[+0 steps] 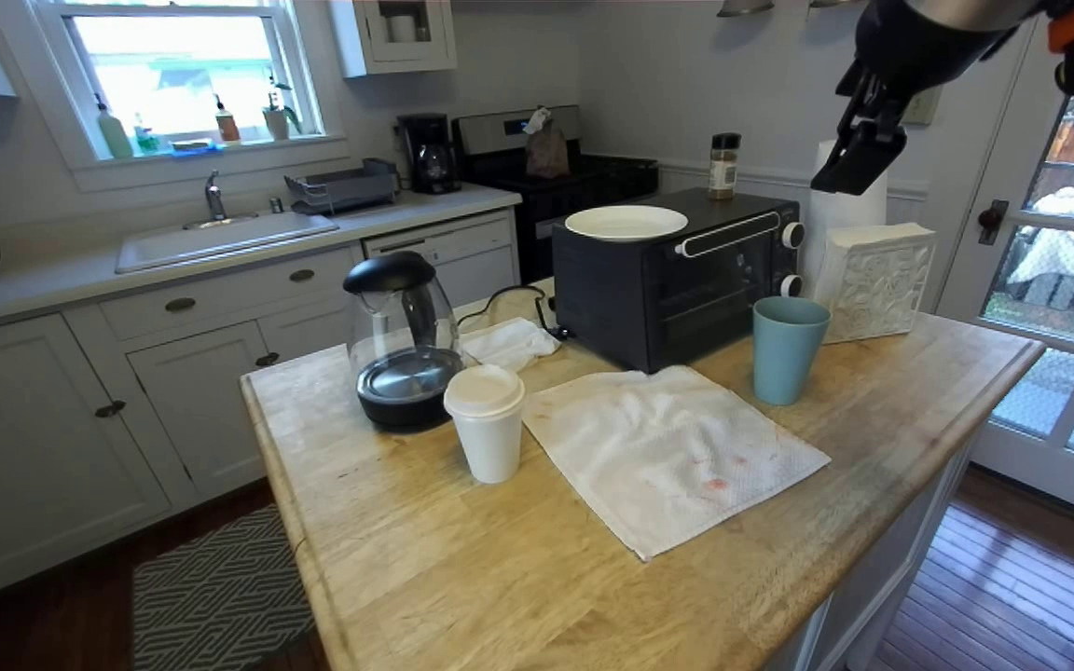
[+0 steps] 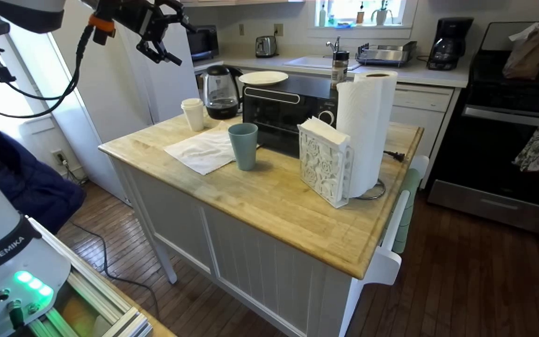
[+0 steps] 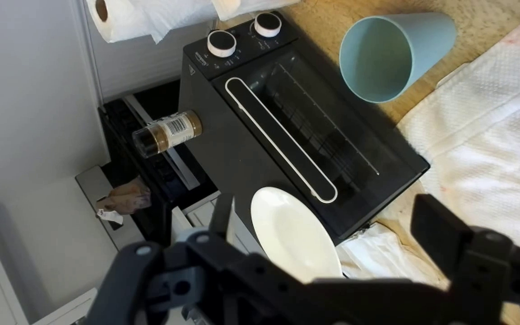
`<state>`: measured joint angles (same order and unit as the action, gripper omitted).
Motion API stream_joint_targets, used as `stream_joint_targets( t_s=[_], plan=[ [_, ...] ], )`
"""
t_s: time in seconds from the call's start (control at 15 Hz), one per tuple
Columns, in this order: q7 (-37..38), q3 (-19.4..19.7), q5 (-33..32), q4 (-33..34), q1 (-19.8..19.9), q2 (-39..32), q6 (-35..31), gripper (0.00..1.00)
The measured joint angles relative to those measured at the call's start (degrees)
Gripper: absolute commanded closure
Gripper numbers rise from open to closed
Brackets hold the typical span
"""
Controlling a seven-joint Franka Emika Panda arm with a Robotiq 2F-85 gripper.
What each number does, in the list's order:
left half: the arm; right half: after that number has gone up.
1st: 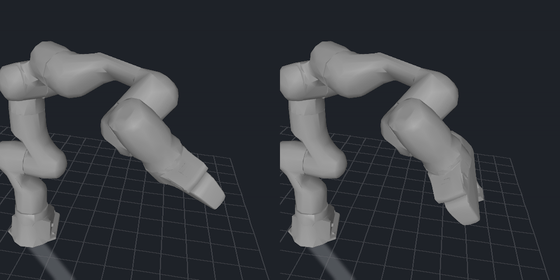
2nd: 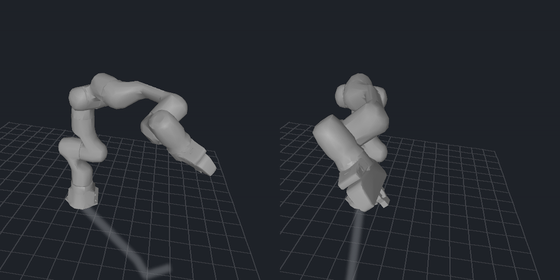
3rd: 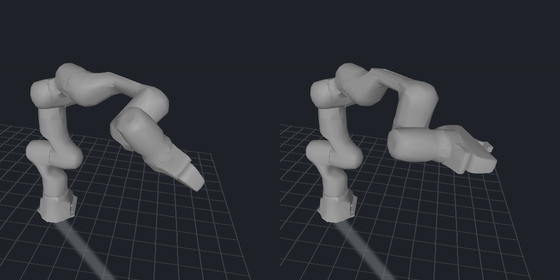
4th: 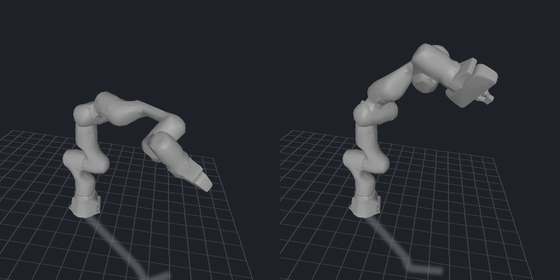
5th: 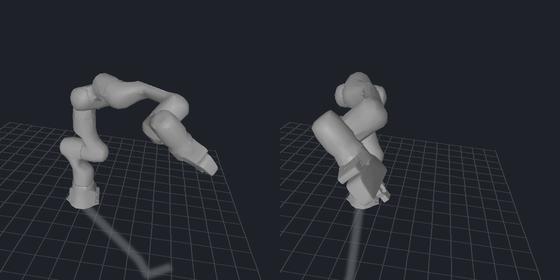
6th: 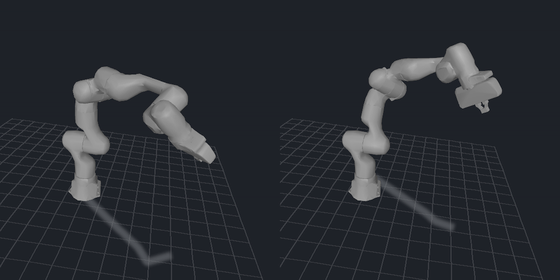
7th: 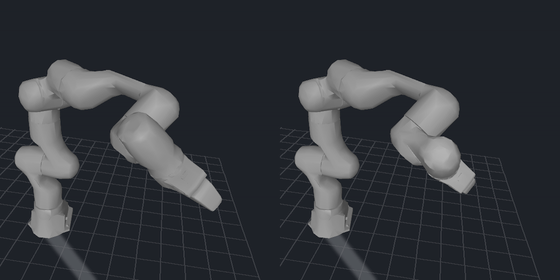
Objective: Put the plate on the paper towel, then put the grey cup on the plate
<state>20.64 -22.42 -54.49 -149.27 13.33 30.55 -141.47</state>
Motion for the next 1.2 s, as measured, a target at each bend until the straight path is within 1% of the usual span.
stream_joint_targets(
  t_s=[0.27,0.4,0.53,0.73,0.87,1.07,1.2],
  plan=[
    [0.0,0.0,0.0,0.0,0.0,0.0,0.0,0.0],
    [1.8,0.3,-1.6,0.3,-1.4,-0.5,2.1,0.0],
    [6.1,-0.6,-4.3,1.5,-3.5,-2.4,6.2,0.0],
    [13.1,-2.6,-8.7,4.6,-7.2,-8.3,14.3,0.0],
    [17.0,-2.8,-11.5,7.3,-9.9,-13.2,19.4,0.0],
    [22.0,-1.5,-17.4,11.8,-13.2,-20.8,26.1,0.0],
    [24.9,0.4,-21.4,15.2,-15.3,-25.9,29.7,0.0]
  ],
)
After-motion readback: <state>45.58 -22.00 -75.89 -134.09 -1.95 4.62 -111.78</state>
